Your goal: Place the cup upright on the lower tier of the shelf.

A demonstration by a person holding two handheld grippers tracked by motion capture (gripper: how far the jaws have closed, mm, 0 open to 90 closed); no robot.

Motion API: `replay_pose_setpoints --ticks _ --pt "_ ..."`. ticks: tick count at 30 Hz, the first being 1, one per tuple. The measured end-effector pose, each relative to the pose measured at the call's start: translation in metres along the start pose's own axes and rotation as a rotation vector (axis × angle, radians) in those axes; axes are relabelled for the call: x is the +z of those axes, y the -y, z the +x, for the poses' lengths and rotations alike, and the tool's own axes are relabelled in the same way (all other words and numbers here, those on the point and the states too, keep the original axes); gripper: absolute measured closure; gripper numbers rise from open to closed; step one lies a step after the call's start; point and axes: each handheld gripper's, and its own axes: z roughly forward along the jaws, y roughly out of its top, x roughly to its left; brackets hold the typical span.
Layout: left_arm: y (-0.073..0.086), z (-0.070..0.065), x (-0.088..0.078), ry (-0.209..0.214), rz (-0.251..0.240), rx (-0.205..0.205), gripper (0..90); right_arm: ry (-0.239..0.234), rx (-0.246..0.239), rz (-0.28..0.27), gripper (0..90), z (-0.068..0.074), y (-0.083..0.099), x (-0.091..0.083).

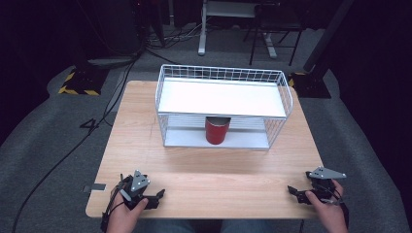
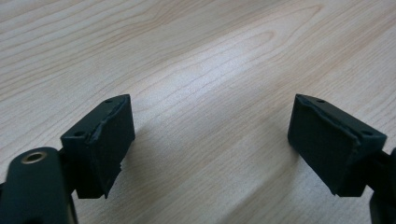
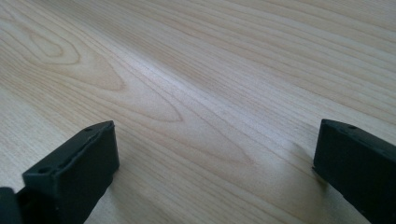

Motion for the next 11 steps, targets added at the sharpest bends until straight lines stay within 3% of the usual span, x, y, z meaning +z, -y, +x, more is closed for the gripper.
replay_pose_setpoints --ticks 11 --pt "0.0056 -0.0043 0.0007 -0.022 -0.035 -0.021 9.7 -0.001 0.000 0.001 0.0 0.0006 0.0004 -0.0005"
